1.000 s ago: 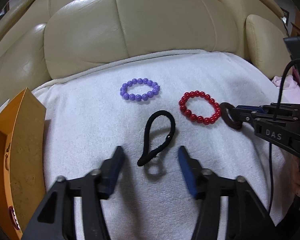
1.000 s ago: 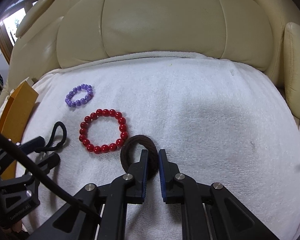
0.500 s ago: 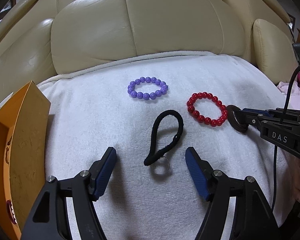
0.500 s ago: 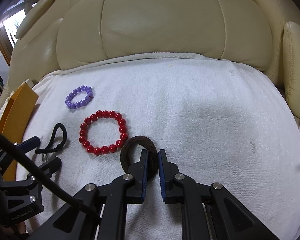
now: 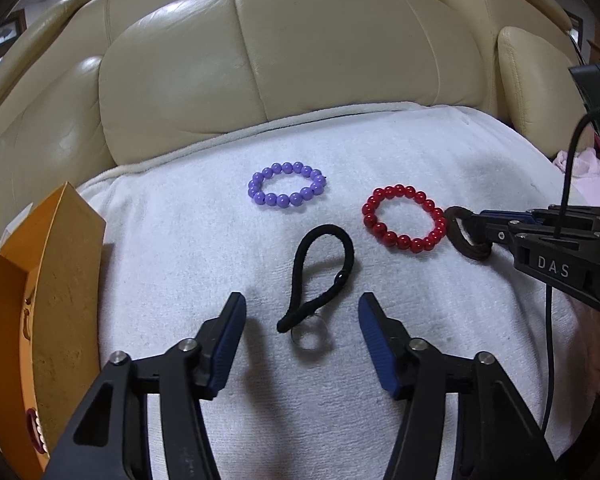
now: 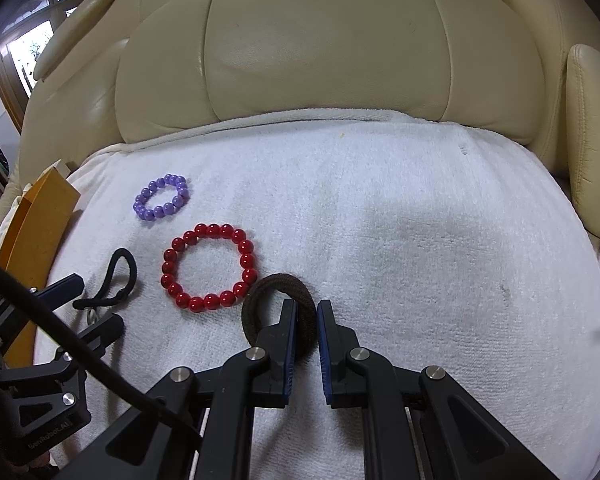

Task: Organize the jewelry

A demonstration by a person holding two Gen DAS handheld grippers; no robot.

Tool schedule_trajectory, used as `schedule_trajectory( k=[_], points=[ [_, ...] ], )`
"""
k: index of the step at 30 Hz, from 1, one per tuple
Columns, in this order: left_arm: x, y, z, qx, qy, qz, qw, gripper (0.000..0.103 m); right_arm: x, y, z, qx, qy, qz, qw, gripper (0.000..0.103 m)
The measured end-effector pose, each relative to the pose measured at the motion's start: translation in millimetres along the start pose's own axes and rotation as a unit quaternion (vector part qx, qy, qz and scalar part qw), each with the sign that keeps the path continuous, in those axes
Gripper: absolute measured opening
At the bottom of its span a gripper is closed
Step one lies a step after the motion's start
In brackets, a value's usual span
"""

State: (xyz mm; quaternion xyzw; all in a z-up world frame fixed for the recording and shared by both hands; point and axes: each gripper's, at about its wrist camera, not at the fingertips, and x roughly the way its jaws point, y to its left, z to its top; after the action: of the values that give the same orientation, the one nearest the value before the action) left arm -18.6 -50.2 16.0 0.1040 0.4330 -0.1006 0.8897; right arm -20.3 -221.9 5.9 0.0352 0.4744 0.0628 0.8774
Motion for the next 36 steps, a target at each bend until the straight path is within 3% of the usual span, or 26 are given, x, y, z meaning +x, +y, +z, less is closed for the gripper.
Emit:
schedule_trajectory(
  k=[9,11,17,36],
  points=[
    [-5.9,-2.5,0.9,0.008,-0.014,0.005,0.9999,0.031,-0.3,0.1,-0.1,0.001,0.001,0.0,1.0,0.012],
    [-9.7,-1.2,1.8,0.014,-0.023,0.013,0.9996,0.021,-0.4,0.1,-0.2,0.001,0.001,0.0,1.0,0.012],
    [-19.9,1.7,5.0,0.019,-0.047,0.023,0.9984,0.011,0.8,0.9,0.8,-0.001,0.002,0.0,1.0,0.012],
    [-31.8,4.5,7.9,0.019,-0.066,0.037,0.997,0.011,0.5,3.1,0.1,-0.008,-0.004,0.001,1.0,0.012]
  ],
)
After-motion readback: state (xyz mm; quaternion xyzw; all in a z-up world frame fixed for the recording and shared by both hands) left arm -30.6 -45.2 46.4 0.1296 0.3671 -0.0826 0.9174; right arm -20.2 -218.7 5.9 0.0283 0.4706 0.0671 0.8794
